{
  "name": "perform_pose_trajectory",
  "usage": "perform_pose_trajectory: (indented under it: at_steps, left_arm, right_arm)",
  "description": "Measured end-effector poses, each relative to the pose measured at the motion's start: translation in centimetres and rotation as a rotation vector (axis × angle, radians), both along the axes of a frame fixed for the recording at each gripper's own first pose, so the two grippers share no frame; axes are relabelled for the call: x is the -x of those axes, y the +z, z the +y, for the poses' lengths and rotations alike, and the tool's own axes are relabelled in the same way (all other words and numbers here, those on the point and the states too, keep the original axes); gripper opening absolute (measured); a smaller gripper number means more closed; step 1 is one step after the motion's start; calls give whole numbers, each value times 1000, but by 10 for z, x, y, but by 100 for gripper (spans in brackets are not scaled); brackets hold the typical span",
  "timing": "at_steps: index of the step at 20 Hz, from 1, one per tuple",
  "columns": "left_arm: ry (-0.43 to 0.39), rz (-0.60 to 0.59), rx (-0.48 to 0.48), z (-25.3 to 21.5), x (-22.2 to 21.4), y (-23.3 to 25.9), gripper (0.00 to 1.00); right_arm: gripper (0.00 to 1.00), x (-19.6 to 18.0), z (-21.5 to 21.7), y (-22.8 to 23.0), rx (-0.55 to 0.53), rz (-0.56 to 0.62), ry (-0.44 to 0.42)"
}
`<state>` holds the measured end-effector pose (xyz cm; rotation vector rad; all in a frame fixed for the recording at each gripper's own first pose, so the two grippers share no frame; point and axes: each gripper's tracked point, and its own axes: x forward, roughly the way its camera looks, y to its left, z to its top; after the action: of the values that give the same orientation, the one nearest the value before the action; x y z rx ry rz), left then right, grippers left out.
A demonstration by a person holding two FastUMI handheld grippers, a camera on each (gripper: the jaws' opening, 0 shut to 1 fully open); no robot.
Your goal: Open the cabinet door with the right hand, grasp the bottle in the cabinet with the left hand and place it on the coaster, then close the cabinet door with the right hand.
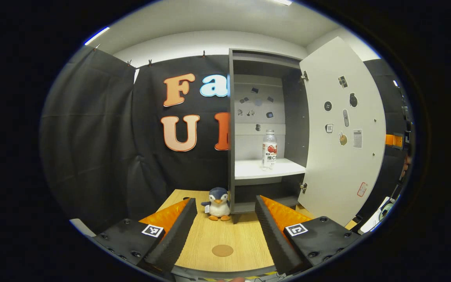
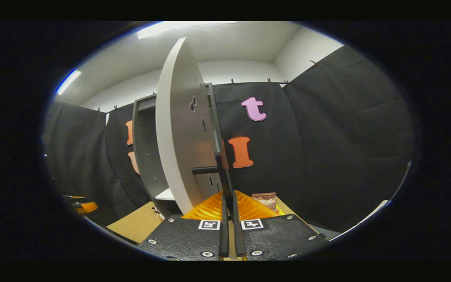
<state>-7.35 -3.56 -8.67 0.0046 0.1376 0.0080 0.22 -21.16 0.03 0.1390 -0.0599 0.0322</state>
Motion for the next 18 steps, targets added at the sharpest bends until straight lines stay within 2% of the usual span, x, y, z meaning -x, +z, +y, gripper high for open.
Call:
perform_pose_trajectory:
  at_steps: [2, 3, 6, 7, 8, 9, 10, 11, 13, 14, 15, 16, 17, 18]
  left_arm:
    - [-15, -9, 0, -11, -9, 3, 95]
    - [-25, -11, 2, -17, -14, 3, 97]
    - [-68, -14, 20, -38, -43, 2, 95]
    - [-79, -15, 28, -44, -55, 1, 95]
    - [-95, -19, 39, -51, -70, 0, 97]
    - [-108, -25, 46, -59, -85, 2, 95]
    - [-124, -34, 51, -66, -102, 3, 97]
    - [-140, -44, 52, -74, -121, 5, 97]
    - [-170, -64, 44, -87, -161, 11, 97]
    - [-186, -79, 45, -94, -181, 15, 97]
    - [-202, -92, 44, -102, -201, 19, 97]
    - [-218, -101, 40, -113, -224, 21, 97]
    - [-231, -111, 35, -121, -245, 23, 95]
    - [-247, -122, 35, -130, -265, 26, 97]
  right_arm:
    - [0, 7, -3, -3, 11, -6, -10]
    - [6, 9, -2, -5, 11, -4, -11]
    - [5, 18, -5, -8, 11, 6, -23]
    - [10, 20, -6, -8, 19, 12, -40]
    - [6, 25, -7, -7, 28, 12, -60]
    - [6, 30, -4, -5, 32, 9, -76]
    - [0, 36, 1, -3, 31, 6, -88]
    - [6, 45, 7, 0, 32, -1, -102]
    - [5, 62, 22, 6, 38, -15, -122]
    - [0, 69, 35, 10, 35, -26, -125]
    - [0, 74, 50, 14, 31, -33, -120]
    - [4, 77, 64, 12, 25, -33, -119]
    - [4, 77, 78, 13, 24, -32, -116]
    - [4, 75, 91, 10, 23, -21, -111]
